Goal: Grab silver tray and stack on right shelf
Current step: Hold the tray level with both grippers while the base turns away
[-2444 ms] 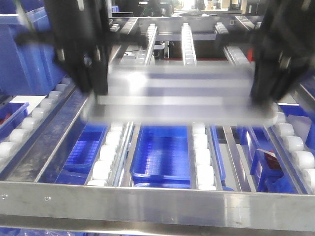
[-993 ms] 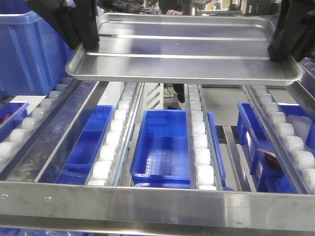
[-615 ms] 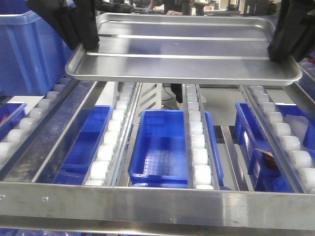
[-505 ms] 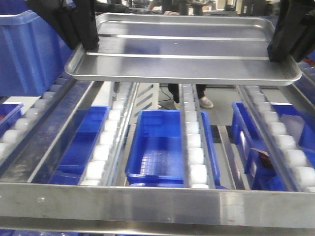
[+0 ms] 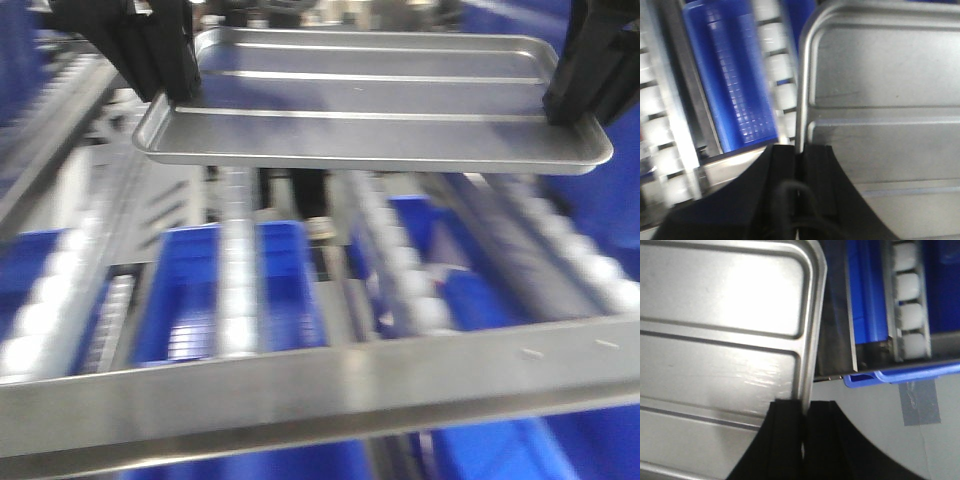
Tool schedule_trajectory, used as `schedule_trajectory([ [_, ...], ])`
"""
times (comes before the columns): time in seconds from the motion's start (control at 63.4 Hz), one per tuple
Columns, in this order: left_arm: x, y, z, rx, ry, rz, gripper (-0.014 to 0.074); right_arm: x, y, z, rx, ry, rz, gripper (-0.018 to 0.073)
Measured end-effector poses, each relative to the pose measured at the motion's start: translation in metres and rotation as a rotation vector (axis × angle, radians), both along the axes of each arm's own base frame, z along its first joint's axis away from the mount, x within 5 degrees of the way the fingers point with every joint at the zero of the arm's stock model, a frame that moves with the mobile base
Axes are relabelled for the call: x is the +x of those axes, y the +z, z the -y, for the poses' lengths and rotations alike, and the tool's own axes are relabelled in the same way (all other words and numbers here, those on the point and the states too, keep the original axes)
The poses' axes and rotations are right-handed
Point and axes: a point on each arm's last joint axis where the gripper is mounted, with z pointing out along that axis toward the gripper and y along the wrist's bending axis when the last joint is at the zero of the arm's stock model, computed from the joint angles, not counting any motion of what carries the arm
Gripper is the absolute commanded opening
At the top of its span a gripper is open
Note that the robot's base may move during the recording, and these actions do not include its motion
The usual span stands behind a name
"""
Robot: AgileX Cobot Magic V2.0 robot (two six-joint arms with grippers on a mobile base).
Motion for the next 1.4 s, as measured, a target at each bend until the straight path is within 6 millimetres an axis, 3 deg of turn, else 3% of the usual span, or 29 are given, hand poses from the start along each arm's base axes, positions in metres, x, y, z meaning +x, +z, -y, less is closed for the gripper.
schedule_trajectory([
  [1.403, -0.0001, 0.0000, 0.0001, -0.001, 0.000, -0.001, -0.0093, -0.0001, -0.0001, 0.0001, -0.001, 0.000, -0.002, 0.0057],
])
